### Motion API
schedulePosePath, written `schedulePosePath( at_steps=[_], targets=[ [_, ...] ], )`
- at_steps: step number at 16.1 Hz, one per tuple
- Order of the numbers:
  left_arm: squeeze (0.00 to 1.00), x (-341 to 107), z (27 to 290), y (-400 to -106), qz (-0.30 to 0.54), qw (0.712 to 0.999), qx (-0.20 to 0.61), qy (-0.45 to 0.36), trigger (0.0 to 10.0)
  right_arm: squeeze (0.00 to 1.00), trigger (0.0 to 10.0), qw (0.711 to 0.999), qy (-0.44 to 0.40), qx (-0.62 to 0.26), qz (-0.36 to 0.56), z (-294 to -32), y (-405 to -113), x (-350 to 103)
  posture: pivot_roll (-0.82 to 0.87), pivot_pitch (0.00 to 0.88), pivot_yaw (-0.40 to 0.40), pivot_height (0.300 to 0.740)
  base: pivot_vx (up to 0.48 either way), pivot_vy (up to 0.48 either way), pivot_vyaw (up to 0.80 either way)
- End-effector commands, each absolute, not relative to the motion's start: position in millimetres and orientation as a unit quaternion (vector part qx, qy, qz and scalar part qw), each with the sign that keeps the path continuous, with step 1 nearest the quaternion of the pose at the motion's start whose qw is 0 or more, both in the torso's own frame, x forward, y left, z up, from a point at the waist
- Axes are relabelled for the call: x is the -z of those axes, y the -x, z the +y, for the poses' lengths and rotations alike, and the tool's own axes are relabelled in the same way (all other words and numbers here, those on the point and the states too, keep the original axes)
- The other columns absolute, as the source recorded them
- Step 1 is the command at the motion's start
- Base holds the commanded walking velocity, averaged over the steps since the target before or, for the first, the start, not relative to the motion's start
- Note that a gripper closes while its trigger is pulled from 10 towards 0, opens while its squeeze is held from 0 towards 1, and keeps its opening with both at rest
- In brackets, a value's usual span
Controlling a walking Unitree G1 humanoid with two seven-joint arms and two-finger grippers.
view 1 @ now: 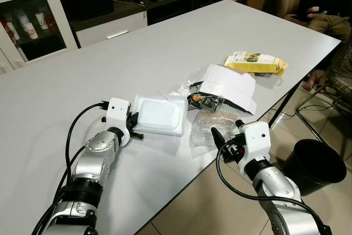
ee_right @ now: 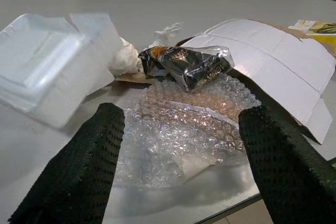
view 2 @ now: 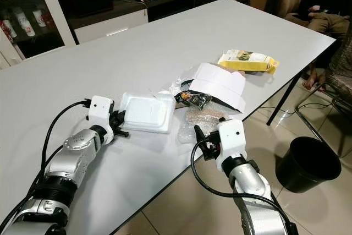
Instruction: Picking trash to rubbish bin
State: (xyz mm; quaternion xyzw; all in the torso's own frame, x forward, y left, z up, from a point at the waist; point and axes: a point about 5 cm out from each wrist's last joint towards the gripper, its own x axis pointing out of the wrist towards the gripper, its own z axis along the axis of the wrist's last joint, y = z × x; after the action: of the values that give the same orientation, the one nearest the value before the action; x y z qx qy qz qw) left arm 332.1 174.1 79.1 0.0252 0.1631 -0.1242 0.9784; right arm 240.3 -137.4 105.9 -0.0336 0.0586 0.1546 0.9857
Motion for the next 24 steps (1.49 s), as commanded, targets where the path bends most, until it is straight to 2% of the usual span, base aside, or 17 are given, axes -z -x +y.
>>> schedulePosePath(
  at_steps=[1, 3, 4, 5, 8, 11, 12, 13, 16, 18, 21, 22, 23, 24],
  targets=[
    [0.00, -74, 178, -328, 0.177, 0.977, 0.121, -0.023, 0.0, 0.00, 10.0, 0.986, 0.036, -0.157, 0.052, -136, -242, -108, -0.06, 0.000, 0.007, 0.740, 0.000, 0.000, 0.00],
    [0.00, -74, 178, -328, 0.176, 0.977, 0.122, -0.020, 0.0, 0.00, 10.0, 0.985, 0.035, -0.158, 0.052, -136, -242, -108, -0.06, 0.000, 0.007, 0.740, 0.000, 0.000, 0.00],
    [0.00, -95, 192, -324, 0.130, 0.986, 0.103, 0.010, 0.0, 1.00, 10.0, 0.986, 0.029, -0.153, 0.062, -133, -256, -106, -0.06, 0.000, 0.023, 0.740, 0.000, 0.000, 0.00],
    [0.00, -111, 200, -320, 0.099, 0.990, 0.096, 0.020, 0.0, 1.00, 10.0, 0.986, 0.033, -0.147, 0.068, -132, -268, -107, -0.06, 0.000, 0.022, 0.740, 0.000, 0.000, 0.00],
    [0.00, -121, 204, -311, 0.081, 0.992, 0.099, 0.019, 0.0, 1.00, 10.0, 0.982, 0.084, -0.152, 0.079, -128, -288, -104, -0.05, 0.000, 0.020, 0.740, 0.000, 0.000, 0.00],
    [0.00, -131, 197, -296, 0.071, 0.989, 0.124, 0.032, 0.0, 1.00, 10.0, 0.976, 0.121, -0.145, 0.108, -126, -305, -97, -0.04, 0.000, 0.015, 0.740, 0.000, 0.000, 0.00],
    [0.00, -133, 194, -291, 0.072, 0.988, 0.135, 0.030, 0.0, 0.41, 10.0, 0.971, 0.146, -0.142, 0.126, -128, -308, -92, -0.03, 0.000, 0.012, 0.740, 0.000, 0.000, 0.00],
    [0.00, -135, 194, -287, 0.072, 0.987, 0.140, 0.031, 0.0, 0.00, 10.0, 0.967, 0.156, -0.141, 0.141, -130, -308, -88, -0.03, 0.000, 0.011, 0.740, 0.000, 0.000, 0.00],
    [0.00, -138, 194, -278, 0.074, 0.987, 0.138, 0.033, 0.0, 0.00, 10.0, 0.960, 0.151, -0.140, 0.189, -132, -305, -74, -0.03, 0.000, 0.014, 0.740, 0.000, 0.000, 0.00],
    [0.00, -141, 194, -275, 0.076, 0.987, 0.137, 0.036, 0.0, 0.00, 10.0, 0.940, 0.159, -0.163, 0.254, -131, -296, -56, -0.03, 0.000, 0.014, 0.740, 0.000, 0.000, 0.00],
    [0.00, -143, 192, -275, 0.079, 0.987, 0.136, 0.037, 0.0, 0.00, 10.0, 0.930, 0.144, -0.169, 0.293, -131, -291, -50, -0.03, 0.000, 0.016, 0.740, 0.000, 0.000, 0.00],
    [0.00, -143, 191, -275, 0.080, 0.987, 0.137, 0.037, 0.0, 0.00, 3.6, 0.928, 0.139, -0.168, 0.301, -132, -289, -49, -0.04, 0.000, 0.017, 0.740, 0.000, 0.000, 0.00],
    [0.00, -143, 190, -275, 0.082, 0.986, 0.139, 0.037, 0.0, 0.00, 0.0, 0.927, 0.137, -0.169, 0.305, -132, -289, -48, -0.04, 0.000, 0.018, 0.740, 0.000, 0.000, 0.00],
    [0.00, -143, 189, -275, 0.084, 0.986, 0.141, 0.035, 0.0, 0.00, 0.0, 0.926, 0.129, -0.171, 0.310, -132, -288, -48, -0.04, 0.000, 0.018, 0.740, 0.000, 0.000, 0.00]
  ],
)
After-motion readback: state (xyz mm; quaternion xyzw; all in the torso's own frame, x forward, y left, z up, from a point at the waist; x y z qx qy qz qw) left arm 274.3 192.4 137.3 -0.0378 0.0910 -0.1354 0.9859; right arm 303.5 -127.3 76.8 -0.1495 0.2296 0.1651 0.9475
